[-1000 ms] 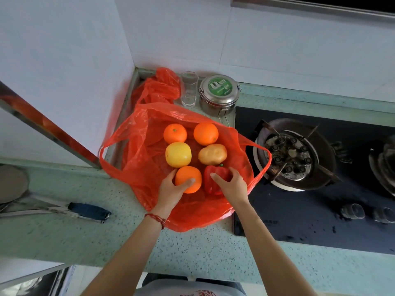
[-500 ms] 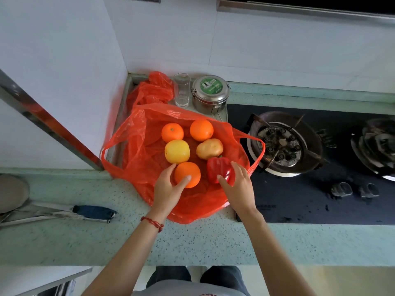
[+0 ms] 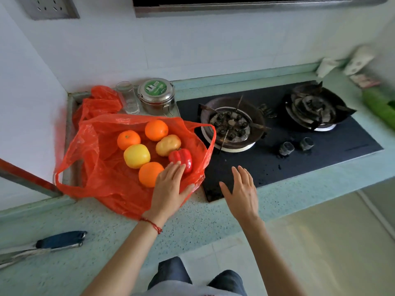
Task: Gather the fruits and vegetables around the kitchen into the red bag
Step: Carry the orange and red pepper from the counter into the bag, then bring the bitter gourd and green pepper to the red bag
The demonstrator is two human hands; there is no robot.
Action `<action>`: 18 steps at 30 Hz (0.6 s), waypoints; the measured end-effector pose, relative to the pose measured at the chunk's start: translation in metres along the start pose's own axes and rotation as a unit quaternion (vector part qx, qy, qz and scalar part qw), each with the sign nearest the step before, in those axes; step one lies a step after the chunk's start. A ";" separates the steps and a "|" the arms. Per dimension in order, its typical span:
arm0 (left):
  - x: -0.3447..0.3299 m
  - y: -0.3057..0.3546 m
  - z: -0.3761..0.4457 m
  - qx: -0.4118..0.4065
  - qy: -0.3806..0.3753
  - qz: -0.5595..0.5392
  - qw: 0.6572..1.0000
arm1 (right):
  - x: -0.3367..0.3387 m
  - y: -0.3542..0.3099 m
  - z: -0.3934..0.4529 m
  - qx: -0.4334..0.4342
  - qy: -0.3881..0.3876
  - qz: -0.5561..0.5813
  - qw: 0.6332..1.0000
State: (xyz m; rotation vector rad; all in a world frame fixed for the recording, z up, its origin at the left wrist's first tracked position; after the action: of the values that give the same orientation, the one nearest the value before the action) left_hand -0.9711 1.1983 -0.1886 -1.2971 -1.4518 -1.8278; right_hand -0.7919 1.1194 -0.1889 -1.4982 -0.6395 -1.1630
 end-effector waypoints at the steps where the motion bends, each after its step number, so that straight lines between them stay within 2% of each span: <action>1: -0.004 0.012 0.001 -0.019 -0.008 0.007 1.000 | 0.007 0.010 -0.006 -0.013 0.009 -0.001 1.000; 10: -0.069 0.142 -0.017 -0.165 -0.083 0.053 0.981 | 0.071 0.118 -0.096 -0.146 0.079 -0.012 0.986; 18: -0.139 0.265 -0.074 -0.305 -0.142 0.100 0.936 | 0.115 0.211 -0.214 -0.274 0.151 -0.048 0.949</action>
State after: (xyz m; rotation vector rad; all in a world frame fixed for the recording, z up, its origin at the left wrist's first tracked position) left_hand -0.7227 1.0157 -0.1813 -1.9943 -0.8381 -2.0935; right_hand -0.6357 0.8385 -0.1854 -1.7010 -0.1816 -1.7015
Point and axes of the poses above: each hand's wrist, its own z-axis towards the middle knuckle, its own x-axis out of the back of the hand, y = z × x, the point moved 9 cm from there along z, towards the middle knuckle, and after that the axes turned 9 degrees about x, right-handed, at the moved point
